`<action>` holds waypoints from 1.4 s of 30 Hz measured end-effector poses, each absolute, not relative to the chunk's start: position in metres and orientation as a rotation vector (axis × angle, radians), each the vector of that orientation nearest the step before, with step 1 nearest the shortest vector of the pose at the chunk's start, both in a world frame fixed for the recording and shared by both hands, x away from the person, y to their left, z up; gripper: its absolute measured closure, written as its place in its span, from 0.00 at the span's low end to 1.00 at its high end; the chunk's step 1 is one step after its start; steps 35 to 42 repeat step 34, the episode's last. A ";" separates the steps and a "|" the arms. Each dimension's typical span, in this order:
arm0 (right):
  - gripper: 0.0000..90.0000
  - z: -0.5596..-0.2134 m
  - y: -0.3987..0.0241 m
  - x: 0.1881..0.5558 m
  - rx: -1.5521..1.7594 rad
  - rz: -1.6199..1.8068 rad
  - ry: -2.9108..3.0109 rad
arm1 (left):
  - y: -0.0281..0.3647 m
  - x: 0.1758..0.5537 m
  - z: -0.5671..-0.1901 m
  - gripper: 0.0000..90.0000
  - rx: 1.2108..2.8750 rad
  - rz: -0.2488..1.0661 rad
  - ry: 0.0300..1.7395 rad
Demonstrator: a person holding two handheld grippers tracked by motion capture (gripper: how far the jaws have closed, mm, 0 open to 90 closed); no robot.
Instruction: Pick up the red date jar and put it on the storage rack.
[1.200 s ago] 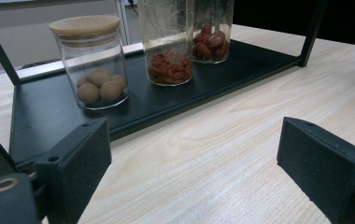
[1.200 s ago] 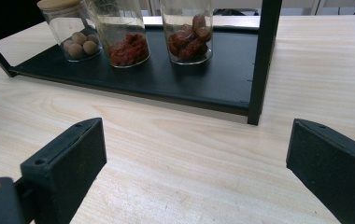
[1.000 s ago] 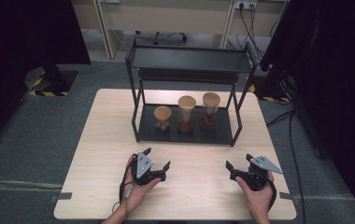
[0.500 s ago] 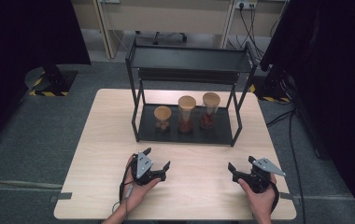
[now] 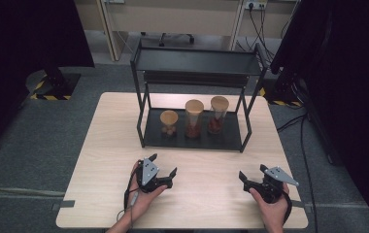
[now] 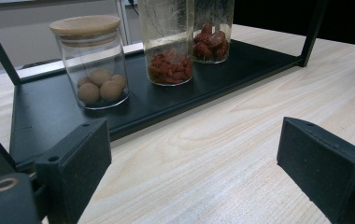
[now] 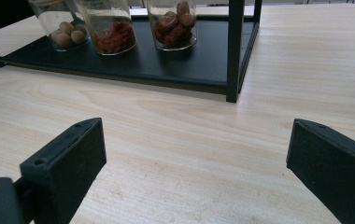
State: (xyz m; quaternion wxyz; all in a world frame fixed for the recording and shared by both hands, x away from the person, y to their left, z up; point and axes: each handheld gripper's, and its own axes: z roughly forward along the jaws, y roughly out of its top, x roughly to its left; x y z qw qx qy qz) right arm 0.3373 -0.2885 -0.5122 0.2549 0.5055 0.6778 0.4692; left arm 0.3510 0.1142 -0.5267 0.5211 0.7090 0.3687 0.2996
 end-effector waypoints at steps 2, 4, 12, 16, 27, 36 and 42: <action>0.06 -0.513 -0.289 0.337 1.371 1.271 1.843 | 0.114 0.351 -0.527 0.11 1.699 0.718 0.884; 0.06 -0.514 -0.288 0.336 1.370 1.268 1.845 | 0.114 0.351 -0.527 0.11 1.699 0.718 0.884; 0.06 -0.520 -0.289 0.337 1.368 1.266 1.852 | 0.114 0.351 -0.527 0.11 1.699 0.717 0.885; 0.06 -0.521 -0.289 0.336 1.362 1.267 1.853 | 0.114 0.351 -0.527 0.11 1.699 0.717 0.885; 0.06 -0.521 -0.289 0.335 1.362 1.276 1.835 | 0.114 0.351 -0.527 0.11 1.697 0.715 0.888; 0.06 -0.521 -0.290 0.335 1.365 1.285 1.834 | 0.115 0.352 -0.527 0.11 1.696 0.711 0.894; 0.06 -0.521 -0.290 0.335 1.365 1.285 1.834 | 0.115 0.352 -0.527 0.11 1.696 0.711 0.894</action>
